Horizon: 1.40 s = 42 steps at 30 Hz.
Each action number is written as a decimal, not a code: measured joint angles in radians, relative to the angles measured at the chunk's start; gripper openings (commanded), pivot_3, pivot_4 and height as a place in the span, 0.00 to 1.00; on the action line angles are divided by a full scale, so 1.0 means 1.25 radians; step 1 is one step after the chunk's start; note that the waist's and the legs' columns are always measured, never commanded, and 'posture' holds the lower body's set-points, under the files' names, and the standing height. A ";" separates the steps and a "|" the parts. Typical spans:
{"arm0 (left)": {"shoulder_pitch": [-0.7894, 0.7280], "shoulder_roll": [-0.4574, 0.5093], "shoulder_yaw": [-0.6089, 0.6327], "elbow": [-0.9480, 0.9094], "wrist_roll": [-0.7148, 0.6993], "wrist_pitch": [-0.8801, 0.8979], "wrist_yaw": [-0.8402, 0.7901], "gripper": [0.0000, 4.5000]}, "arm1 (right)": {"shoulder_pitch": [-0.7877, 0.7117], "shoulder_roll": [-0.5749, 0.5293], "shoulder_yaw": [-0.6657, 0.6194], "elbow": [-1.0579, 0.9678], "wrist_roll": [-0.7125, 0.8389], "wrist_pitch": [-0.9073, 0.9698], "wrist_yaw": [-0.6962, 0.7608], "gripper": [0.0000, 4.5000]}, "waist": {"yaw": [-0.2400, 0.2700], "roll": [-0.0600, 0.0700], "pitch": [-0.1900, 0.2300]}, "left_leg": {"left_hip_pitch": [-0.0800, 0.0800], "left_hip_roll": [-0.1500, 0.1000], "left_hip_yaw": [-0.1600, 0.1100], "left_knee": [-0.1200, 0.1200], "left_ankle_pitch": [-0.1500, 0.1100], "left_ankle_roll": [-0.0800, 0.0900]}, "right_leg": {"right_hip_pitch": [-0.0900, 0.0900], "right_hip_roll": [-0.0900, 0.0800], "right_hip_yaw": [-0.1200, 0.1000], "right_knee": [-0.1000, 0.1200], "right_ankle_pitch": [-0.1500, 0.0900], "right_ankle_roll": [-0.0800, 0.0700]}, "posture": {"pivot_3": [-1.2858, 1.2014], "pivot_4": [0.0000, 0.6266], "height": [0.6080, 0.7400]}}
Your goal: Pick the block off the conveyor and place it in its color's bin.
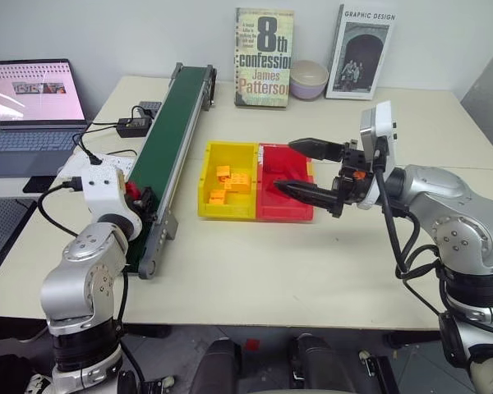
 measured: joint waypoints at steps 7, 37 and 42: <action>-0.226 0.090 -0.198 0.169 0.005 -0.101 -0.223 0.34 | 0.056 -0.030 -0.004 -0.070 -0.124 -0.017 -0.142 1.00 | 0.011 0.000 0.000 | 0.000 -0.002 0.003 0.000 0.000 0.000 | 0.000 -0.001 0.000 -0.001 0.000 0.000 | 0.52 0.24 1.00; -0.687 -0.111 -0.463 1.094 0.227 -0.801 -0.746 1.00 | 0.223 -0.001 -0.124 -0.324 -0.178 0.191 -0.407 1.00 | -0.006 -0.001 0.000 | -0.002 0.000 0.003 -0.001 -0.001 0.001 | -0.003 0.001 0.000 0.000 -0.003 0.005 | 0.52 0.24 1.00; -0.578 0.062 -0.410 0.872 0.204 -0.673 -0.805 1.00 | 0.188 -0.064 -0.111 -0.265 -0.129 0.154 -0.269 1.00 | -0.015 0.000 0.001 | -0.001 0.000 0.003 -0.001 -0.001 0.001 | -0.002 0.002 0.000 0.000 -0.001 0.001 | 0.52 0.24 1.00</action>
